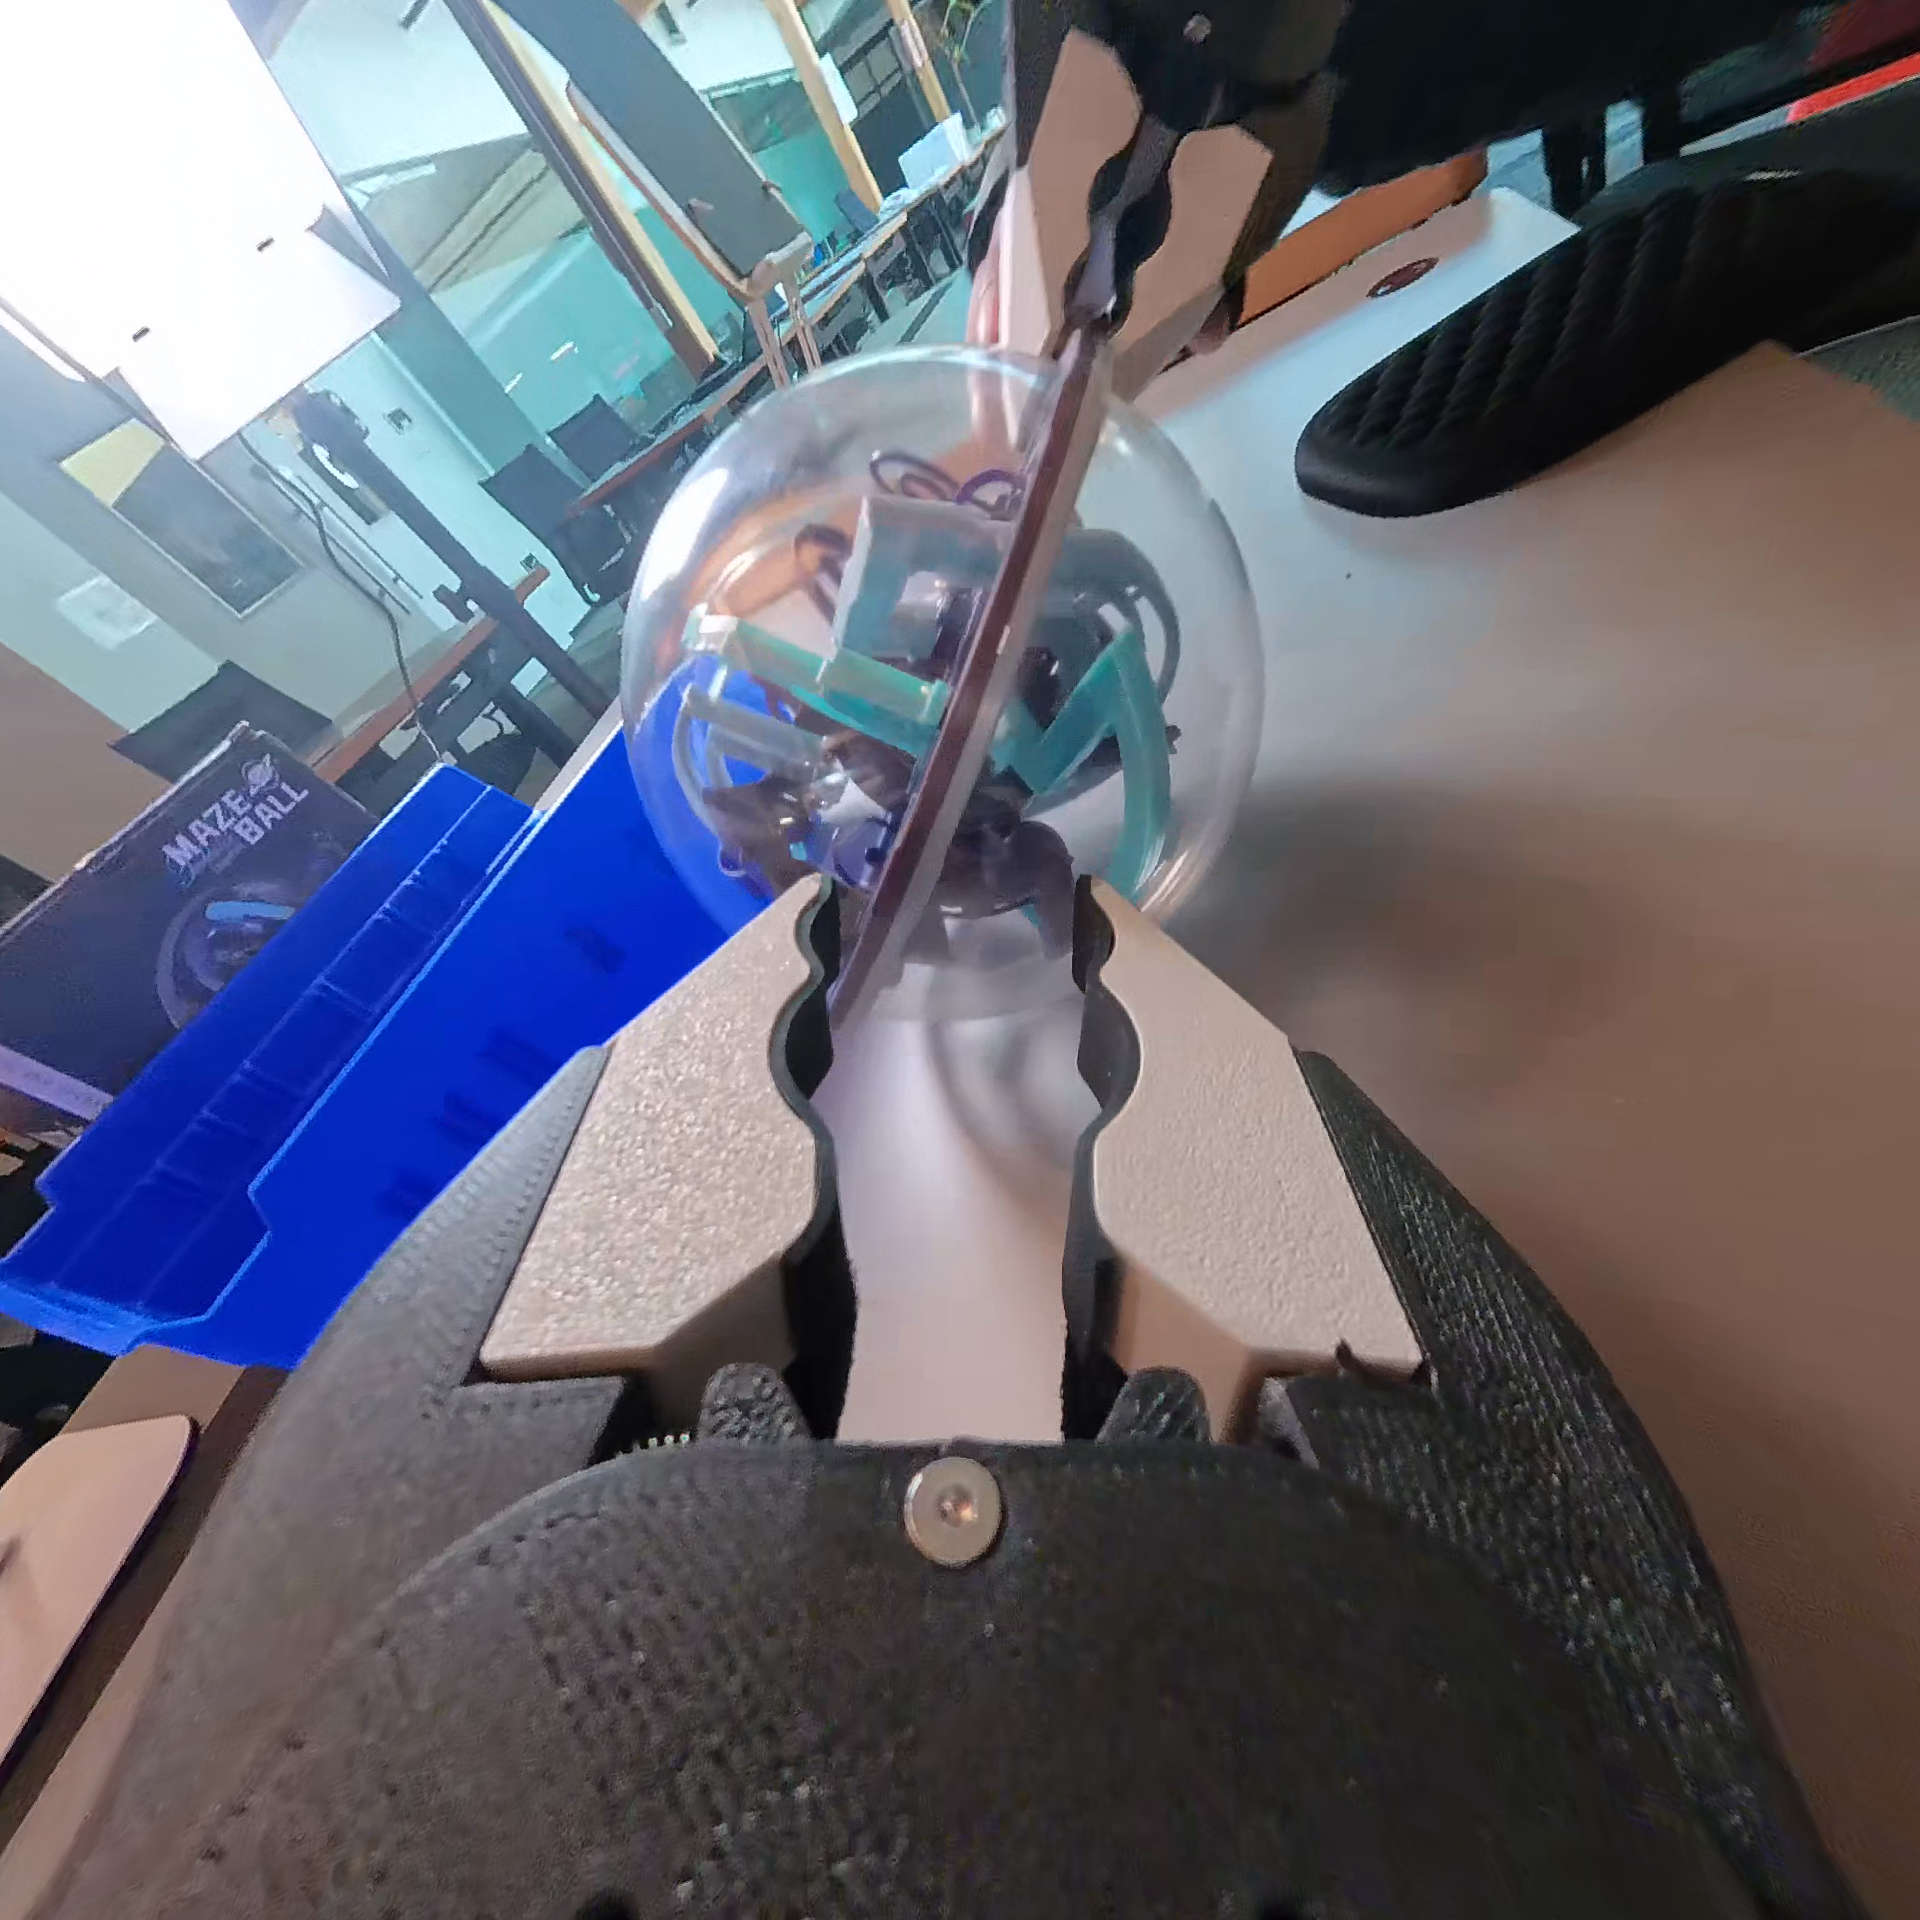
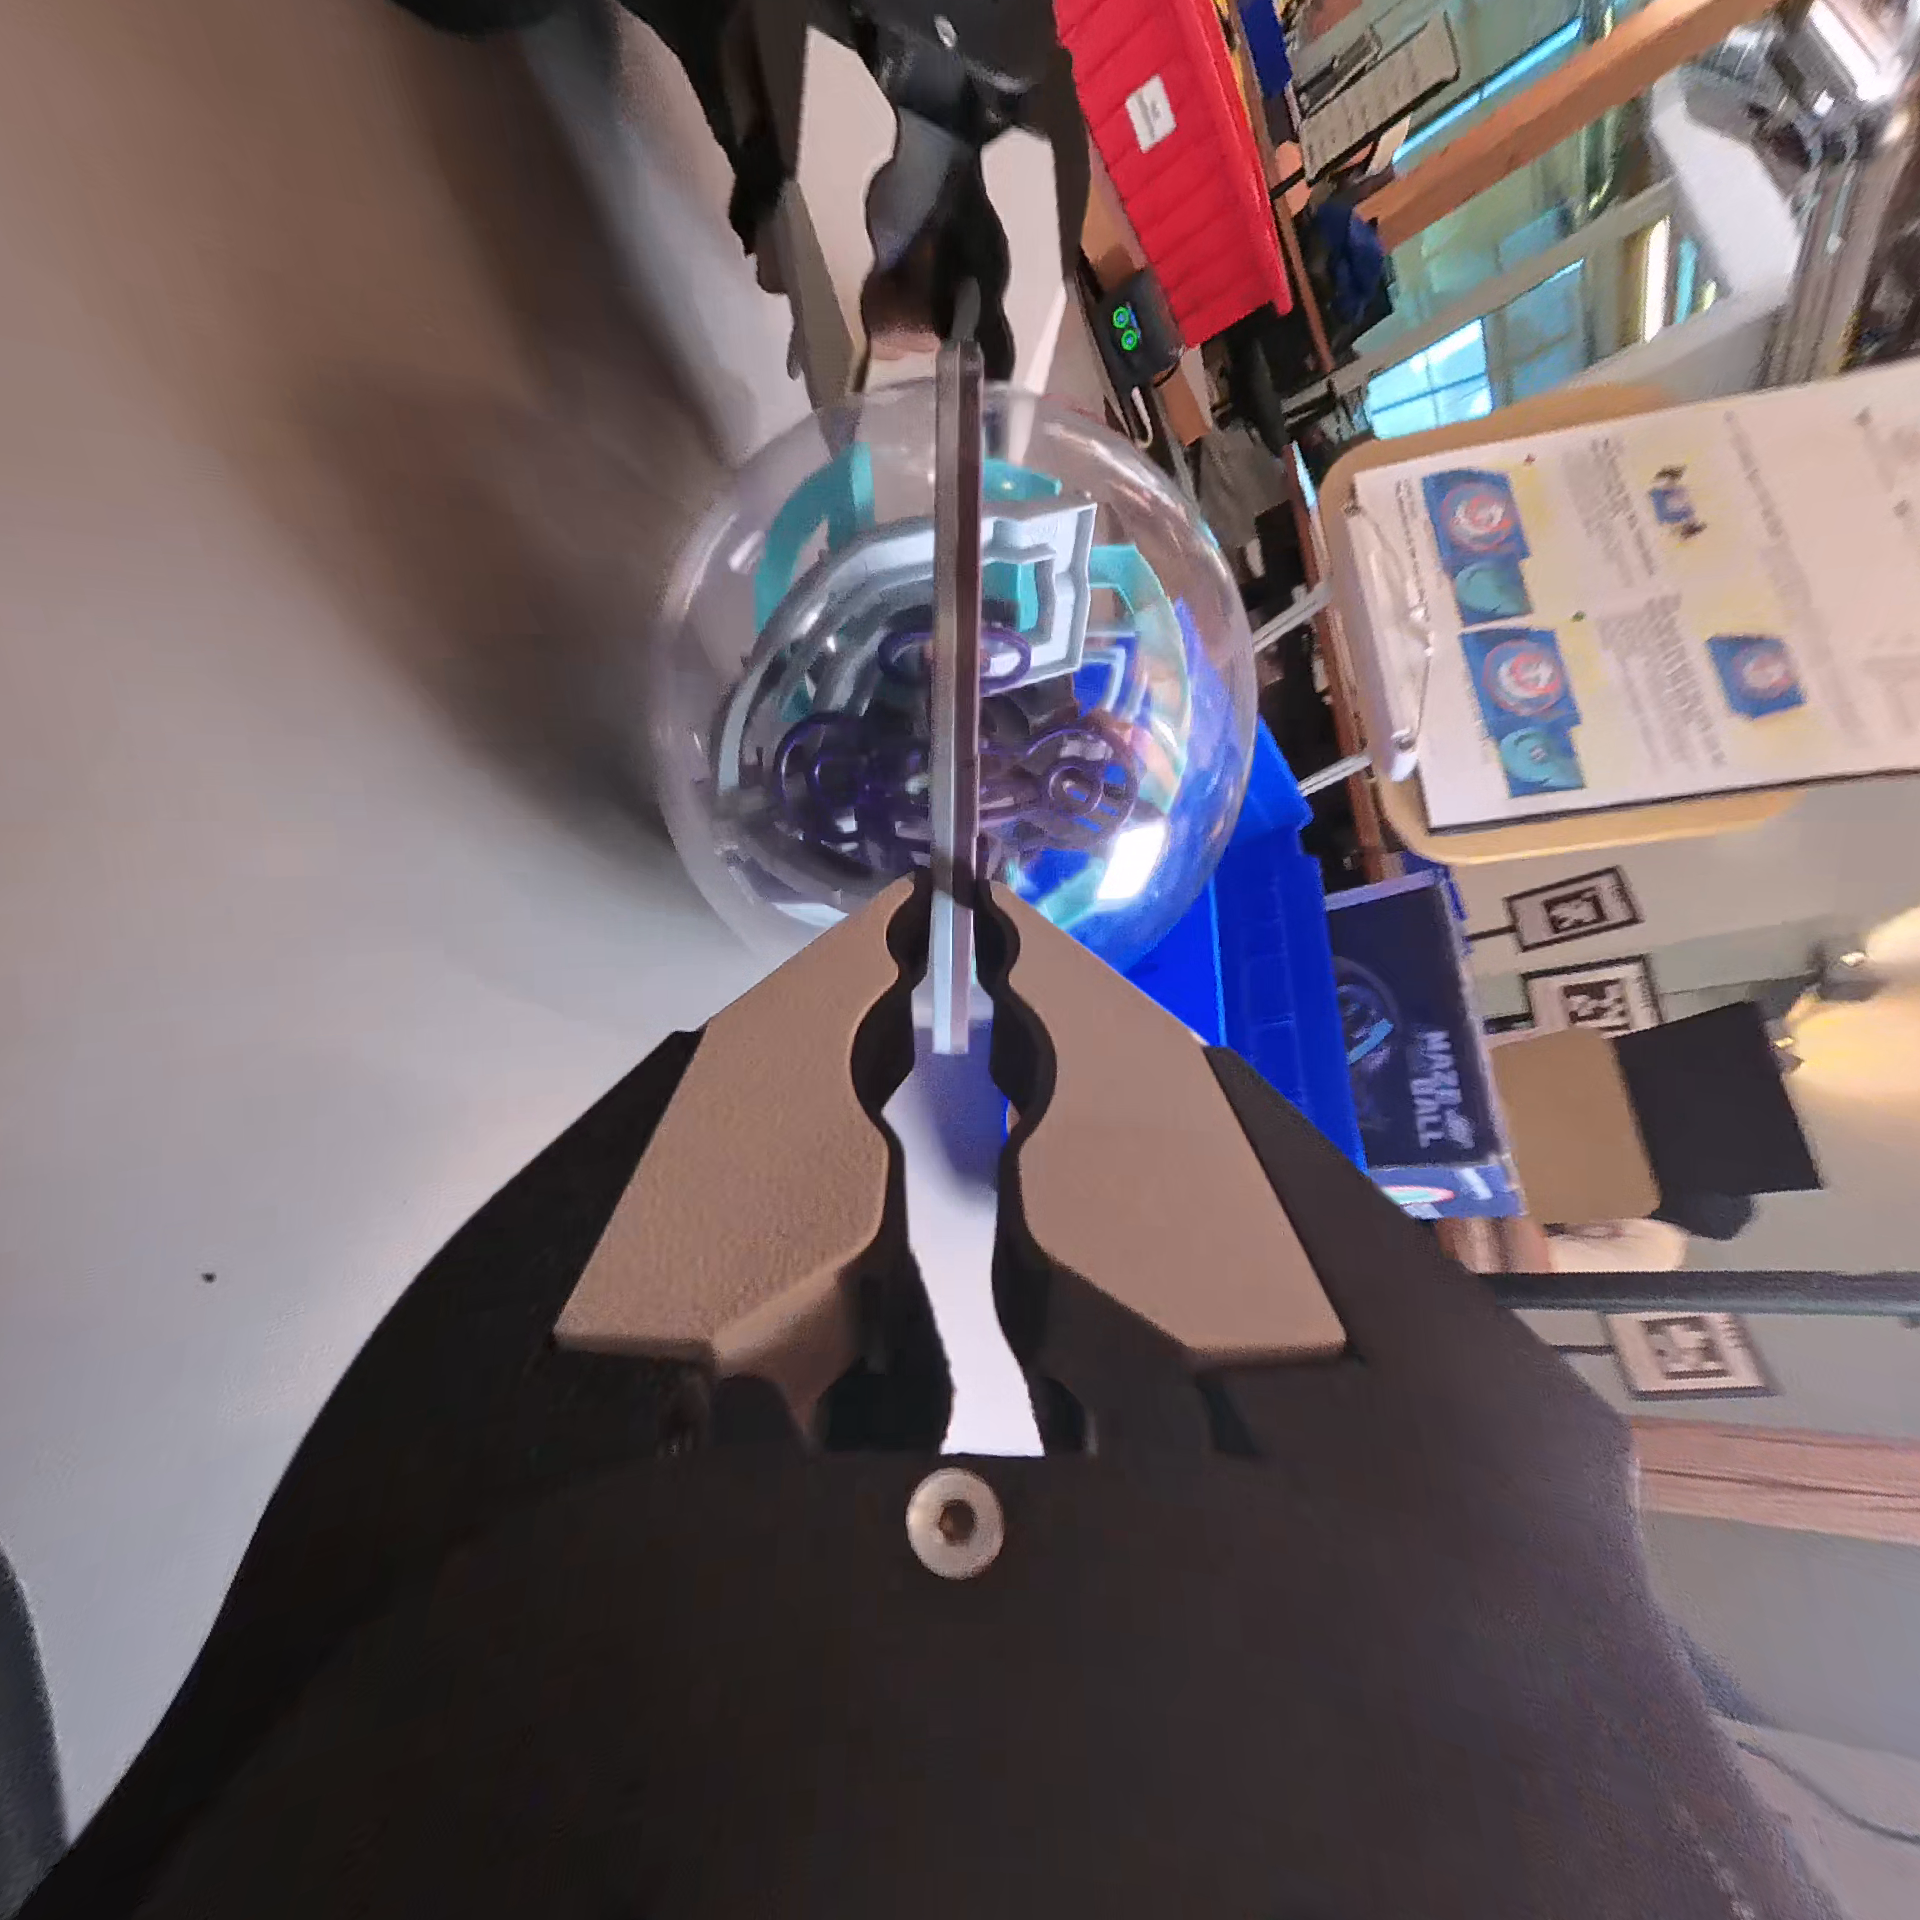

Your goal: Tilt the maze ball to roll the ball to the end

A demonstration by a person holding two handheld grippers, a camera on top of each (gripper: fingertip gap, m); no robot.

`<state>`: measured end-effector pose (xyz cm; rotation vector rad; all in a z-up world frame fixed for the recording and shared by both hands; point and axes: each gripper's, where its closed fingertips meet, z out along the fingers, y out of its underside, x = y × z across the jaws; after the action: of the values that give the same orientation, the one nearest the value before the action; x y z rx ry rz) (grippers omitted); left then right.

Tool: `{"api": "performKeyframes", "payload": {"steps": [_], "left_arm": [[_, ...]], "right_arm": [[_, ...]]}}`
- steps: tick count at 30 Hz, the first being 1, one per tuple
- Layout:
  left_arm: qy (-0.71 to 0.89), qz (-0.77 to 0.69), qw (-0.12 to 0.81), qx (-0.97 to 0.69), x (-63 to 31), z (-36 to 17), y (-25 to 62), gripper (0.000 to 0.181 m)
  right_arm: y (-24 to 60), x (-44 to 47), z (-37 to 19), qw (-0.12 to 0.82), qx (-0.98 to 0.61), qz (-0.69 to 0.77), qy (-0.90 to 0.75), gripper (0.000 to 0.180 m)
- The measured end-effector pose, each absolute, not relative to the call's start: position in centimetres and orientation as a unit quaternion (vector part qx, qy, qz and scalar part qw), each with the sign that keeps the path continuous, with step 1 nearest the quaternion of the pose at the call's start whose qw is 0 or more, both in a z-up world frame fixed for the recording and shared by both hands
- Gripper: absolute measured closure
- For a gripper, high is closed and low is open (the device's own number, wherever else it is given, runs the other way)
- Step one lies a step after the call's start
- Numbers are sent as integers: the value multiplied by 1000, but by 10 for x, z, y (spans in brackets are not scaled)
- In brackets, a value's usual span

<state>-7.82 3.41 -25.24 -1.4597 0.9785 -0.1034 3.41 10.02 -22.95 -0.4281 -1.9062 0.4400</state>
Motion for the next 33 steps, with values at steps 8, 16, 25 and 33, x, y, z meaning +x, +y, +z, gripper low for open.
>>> {"api": "performKeyframes", "payload": {"steps": [8, 16, 25, 33], "left_arm": [[458, -23, 635, -622, -71, -251, 31, 167], [470, -81, 628, -615, -61, -248, 16, 165], [366, -247, 643, -626, -77, -227, 14, 148], [299, -289, 633, -653, -87, -233, 33, 108]], "right_arm": [[90, 42, -245, 592, -90, 60, -799, 174], [88, 46, -259, 635, -55, -3, -770, 174], [88, 48, -268, 663, -36, -35, -747, 173], [89, 48, -271, 667, -36, -34, -744, 174]]}}
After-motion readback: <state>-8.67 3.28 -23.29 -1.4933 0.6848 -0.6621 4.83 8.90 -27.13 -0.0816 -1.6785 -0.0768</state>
